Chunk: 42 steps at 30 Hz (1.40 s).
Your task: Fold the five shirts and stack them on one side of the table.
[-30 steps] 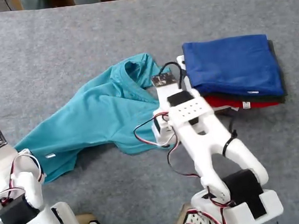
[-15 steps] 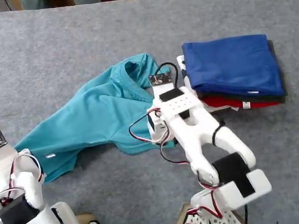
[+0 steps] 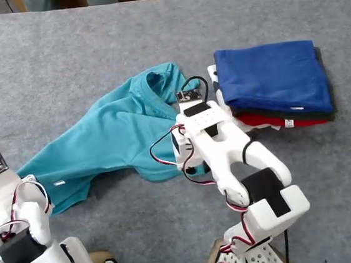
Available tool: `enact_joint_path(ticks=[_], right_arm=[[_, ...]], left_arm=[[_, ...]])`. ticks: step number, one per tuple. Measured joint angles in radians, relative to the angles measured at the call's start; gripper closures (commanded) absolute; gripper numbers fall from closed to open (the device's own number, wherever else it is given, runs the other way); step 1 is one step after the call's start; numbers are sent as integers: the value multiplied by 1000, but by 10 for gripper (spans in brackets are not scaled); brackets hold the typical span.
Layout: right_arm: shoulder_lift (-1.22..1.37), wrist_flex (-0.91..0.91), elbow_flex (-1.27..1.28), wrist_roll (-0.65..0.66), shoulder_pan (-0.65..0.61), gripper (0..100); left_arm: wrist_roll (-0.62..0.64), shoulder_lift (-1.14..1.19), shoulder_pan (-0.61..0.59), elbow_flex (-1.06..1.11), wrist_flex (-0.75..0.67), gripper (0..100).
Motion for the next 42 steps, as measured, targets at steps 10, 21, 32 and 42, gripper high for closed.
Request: enact_joint_path(ticks=[10,21,32,42], right_arm=[[60,0,-48,0,-3,796],[94,0,-68,-3,-14,792],[101,0,-71,-3,-14,941],[135,2,-78,40,0,985]], left_arm=[[0,0,0,0,0,971],[0,0,0,0,0,970],[0,0,0,0,0,970],[0,0,0,0,0,970]])
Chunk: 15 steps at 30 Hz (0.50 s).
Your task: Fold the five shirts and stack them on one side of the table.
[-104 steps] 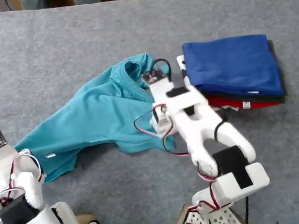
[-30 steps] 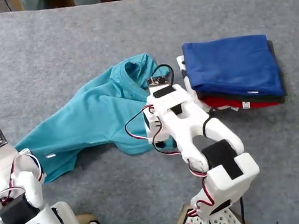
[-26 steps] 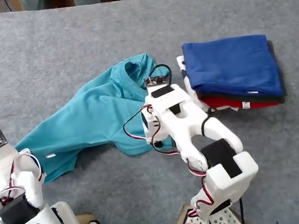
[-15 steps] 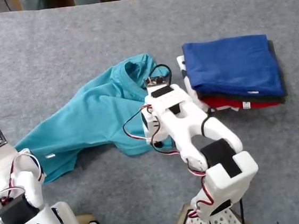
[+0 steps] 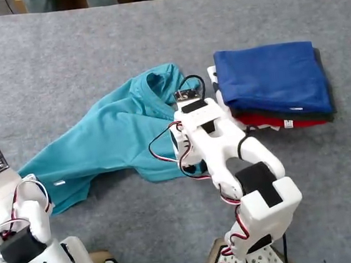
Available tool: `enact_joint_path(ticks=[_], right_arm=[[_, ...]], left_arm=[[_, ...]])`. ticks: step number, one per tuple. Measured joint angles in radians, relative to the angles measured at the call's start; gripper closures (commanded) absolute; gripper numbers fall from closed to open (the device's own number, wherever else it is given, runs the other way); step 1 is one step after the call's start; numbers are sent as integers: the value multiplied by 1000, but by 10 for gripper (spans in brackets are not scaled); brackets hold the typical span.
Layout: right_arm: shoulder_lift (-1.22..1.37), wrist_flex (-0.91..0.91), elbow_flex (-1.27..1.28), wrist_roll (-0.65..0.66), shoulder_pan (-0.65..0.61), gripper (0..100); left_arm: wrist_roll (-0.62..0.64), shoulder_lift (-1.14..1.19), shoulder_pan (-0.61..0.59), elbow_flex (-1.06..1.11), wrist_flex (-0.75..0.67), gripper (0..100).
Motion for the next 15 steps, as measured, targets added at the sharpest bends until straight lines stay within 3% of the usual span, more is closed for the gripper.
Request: enact_joint_path(ticks=[15], right_arm=[[-140,127,21,29,-6,985]], left_arm=[[0,0,0,0,0,970]])
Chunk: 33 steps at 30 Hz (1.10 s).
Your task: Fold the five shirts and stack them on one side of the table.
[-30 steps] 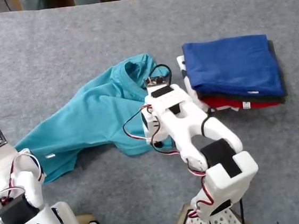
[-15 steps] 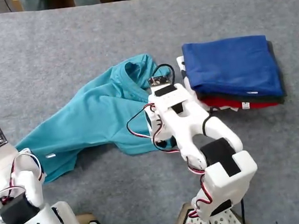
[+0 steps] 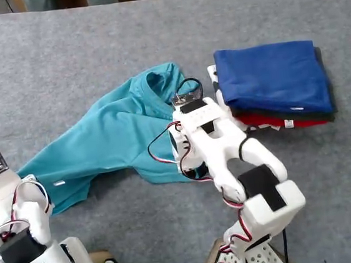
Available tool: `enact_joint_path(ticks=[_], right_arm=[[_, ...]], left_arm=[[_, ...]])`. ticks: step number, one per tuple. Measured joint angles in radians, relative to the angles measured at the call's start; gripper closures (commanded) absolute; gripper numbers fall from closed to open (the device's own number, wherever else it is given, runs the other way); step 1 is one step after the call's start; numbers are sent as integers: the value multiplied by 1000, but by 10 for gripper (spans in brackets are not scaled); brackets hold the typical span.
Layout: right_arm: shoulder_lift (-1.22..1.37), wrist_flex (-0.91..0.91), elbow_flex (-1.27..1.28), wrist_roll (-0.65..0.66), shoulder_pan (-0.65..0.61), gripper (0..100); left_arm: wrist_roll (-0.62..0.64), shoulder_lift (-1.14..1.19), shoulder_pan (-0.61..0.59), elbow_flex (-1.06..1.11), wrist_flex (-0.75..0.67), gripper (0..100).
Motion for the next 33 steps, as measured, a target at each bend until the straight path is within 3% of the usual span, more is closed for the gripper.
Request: enact_joint_path(ticks=[15,21,33], right_arm=[[-207,103,0,144,206,985],[-199,43,0,170,212,985],[-138,5,2,256,213,985]], left_arm=[[-5,0,0,-9,0,949],[-74,0,0,-25,54,777],[-245,0,-18,-149,227,777]])
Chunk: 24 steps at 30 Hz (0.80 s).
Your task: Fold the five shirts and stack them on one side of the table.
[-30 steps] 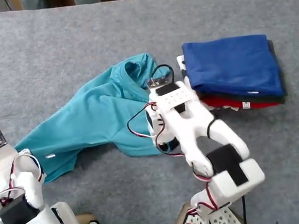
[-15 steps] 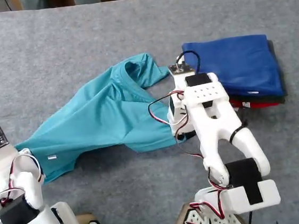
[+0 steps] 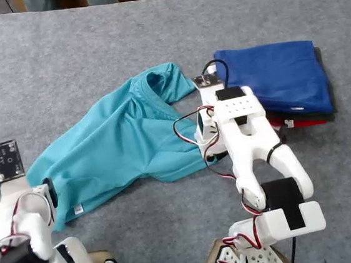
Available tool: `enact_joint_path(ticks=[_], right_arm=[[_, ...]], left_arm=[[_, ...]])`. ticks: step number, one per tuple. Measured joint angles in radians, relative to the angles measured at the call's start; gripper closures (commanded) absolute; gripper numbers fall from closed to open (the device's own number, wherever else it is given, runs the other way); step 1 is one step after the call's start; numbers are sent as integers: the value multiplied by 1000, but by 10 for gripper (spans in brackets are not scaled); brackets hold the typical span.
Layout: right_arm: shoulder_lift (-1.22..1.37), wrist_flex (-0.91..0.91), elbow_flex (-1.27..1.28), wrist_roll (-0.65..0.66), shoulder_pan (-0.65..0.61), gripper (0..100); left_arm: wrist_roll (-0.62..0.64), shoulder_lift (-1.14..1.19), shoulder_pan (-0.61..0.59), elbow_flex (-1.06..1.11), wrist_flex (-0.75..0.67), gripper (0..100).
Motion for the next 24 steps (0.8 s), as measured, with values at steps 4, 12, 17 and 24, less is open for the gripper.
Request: enact_joint_path(ticks=[4,12,17,24], right_arm=[[0,2,-28,3,0,985],[8,17,-83,3,-68,985],[8,17,-83,3,-110,985],[8,17,-83,3,-110,985]], left_arm=[[-5,124,-58,11,-74,807],[-5,698,43,-124,-258,972],[-5,1077,127,-272,-302,970],[-2,1525,135,-535,-310,970]])
